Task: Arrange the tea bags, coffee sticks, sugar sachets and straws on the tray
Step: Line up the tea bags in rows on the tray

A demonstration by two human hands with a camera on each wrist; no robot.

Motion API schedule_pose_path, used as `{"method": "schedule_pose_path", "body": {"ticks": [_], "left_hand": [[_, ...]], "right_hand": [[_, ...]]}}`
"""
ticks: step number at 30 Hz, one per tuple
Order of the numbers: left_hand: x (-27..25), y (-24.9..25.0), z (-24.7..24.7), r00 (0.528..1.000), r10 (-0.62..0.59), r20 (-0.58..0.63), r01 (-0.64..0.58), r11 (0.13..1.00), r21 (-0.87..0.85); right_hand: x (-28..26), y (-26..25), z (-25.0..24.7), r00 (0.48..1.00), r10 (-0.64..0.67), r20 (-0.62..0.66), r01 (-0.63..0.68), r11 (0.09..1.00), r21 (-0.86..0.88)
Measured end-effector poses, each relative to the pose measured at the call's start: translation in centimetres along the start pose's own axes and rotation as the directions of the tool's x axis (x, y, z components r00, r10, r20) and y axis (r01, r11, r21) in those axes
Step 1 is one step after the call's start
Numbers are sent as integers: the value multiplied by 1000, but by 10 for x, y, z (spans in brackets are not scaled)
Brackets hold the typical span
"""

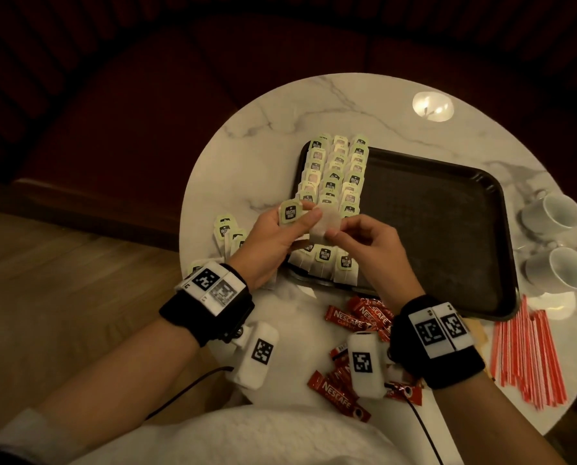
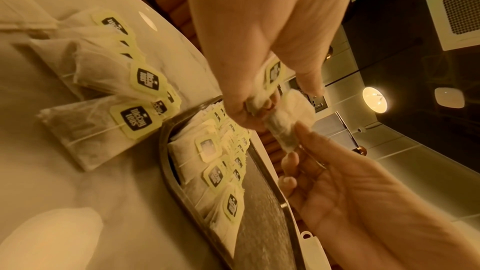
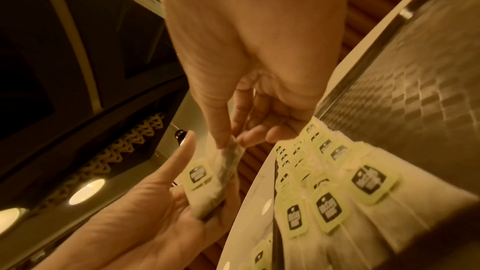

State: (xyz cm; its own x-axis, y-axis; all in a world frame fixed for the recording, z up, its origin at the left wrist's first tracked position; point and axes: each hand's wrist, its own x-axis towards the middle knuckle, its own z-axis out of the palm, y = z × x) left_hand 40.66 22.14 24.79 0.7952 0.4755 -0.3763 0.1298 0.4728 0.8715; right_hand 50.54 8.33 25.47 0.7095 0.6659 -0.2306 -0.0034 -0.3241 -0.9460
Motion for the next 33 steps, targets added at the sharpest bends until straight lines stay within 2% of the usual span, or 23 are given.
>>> {"method": "schedule_pose_path", "body": {"ticks": [3,5,9,14,20,24,26,29,33], "left_hand": [[2,0,-2,988,110,-112,-95,986,134],[2,0,2,984,155,-82,-137,971,195],[-1,0,16,990,141,23,-143,967,211],[1,-1,15,991,131,19,-132,969,207],[4,2,12,992,122,18,-123,977,174],[8,-1,9,995,87,57,-96,976,195],[10,-2,8,997,65,38,-71,978,198],[14,-1,6,999,30,13,-32,976,215],[20,-3,3,997,-71,12,67,978,199]], "right_hand": [[2,-1,-4,992,-6,-123,5,1000,-3],[2,-2,-3,988,-19,-151,20,1000,5],[-1,-3,7,993,-80,-91,76,996,-50],[-4,-2,7,991,-128,-29,125,989,-74],[-5,-3,-9,999,-40,-8,41,997,59],[5,-7,-21,993,21,120,-17,999,-35],[11,-13,-29,983,43,179,-28,996,-84],[31,-19,-44,994,51,94,-47,998,-48],[79,-5,-70,996,31,-80,-40,993,-114]]}}
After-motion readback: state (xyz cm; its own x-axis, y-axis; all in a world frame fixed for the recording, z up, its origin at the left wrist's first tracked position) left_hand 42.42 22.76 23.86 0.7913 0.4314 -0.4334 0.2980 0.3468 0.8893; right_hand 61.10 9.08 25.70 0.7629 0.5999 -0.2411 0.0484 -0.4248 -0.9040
